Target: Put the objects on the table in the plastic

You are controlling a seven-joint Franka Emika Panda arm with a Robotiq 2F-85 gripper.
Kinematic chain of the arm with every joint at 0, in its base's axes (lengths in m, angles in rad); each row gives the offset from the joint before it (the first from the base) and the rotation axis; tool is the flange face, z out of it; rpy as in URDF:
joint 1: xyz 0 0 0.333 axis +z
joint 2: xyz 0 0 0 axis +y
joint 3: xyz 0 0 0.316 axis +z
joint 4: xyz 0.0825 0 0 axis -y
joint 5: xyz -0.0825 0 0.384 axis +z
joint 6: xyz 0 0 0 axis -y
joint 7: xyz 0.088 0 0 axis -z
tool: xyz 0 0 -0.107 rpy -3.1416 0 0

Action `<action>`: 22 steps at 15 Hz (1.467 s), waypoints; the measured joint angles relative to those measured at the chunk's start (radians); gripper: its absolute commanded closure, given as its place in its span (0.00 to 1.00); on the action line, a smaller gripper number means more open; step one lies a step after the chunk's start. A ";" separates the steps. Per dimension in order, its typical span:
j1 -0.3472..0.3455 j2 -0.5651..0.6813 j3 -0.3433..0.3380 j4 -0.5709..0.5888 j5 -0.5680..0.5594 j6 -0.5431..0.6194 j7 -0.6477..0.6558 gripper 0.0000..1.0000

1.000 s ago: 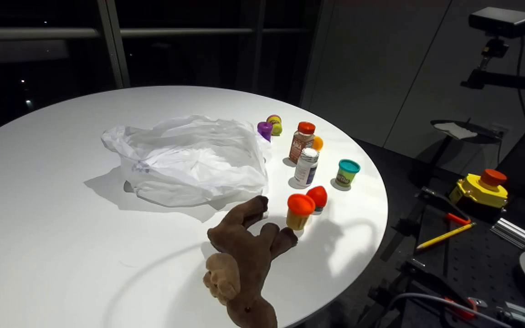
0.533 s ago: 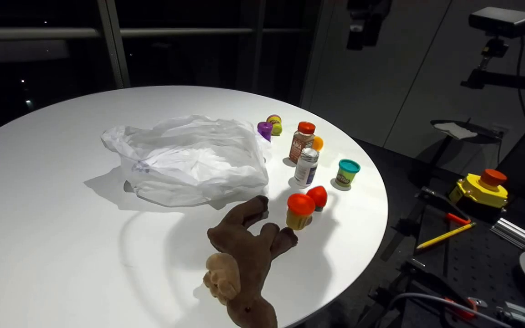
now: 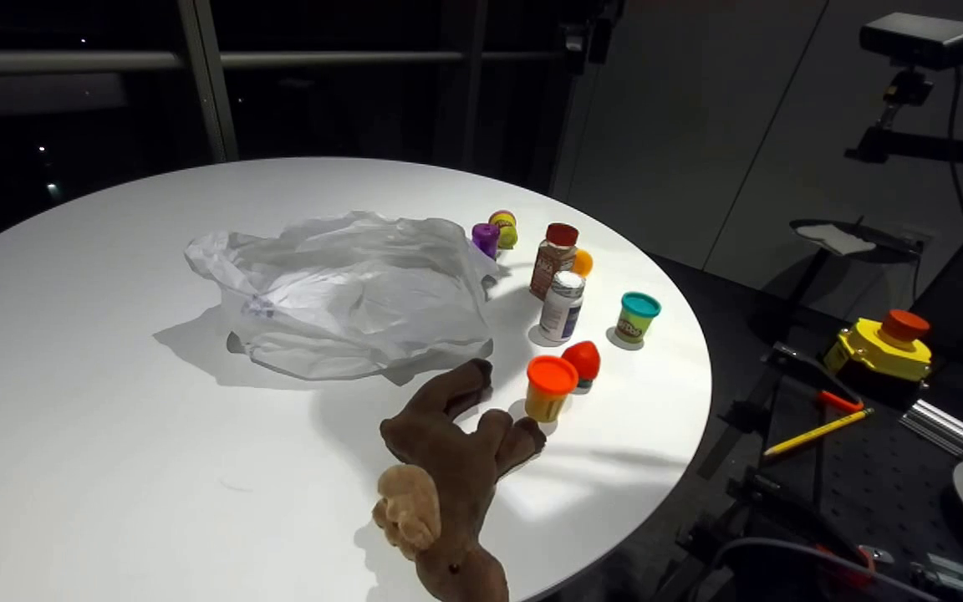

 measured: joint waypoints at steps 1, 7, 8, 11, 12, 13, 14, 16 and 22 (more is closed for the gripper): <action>-0.012 0.036 -0.008 0.044 0.014 0.000 -0.046 0.00; -0.038 0.220 0.001 0.228 0.125 -0.004 -0.135 0.00; -0.038 0.230 0.004 0.238 0.125 -0.006 -0.135 0.00; -0.038 0.233 0.005 0.249 0.125 -0.011 -0.135 0.00; -0.038 0.233 0.005 0.250 0.125 -0.011 -0.135 0.00; -0.038 0.234 0.005 0.250 0.125 -0.011 -0.135 0.00; -0.038 0.234 0.005 0.250 0.125 -0.012 -0.135 0.00; -0.038 0.234 0.005 0.249 0.125 -0.012 -0.135 0.00; -0.051 0.318 0.005 0.244 0.182 0.057 -0.059 0.00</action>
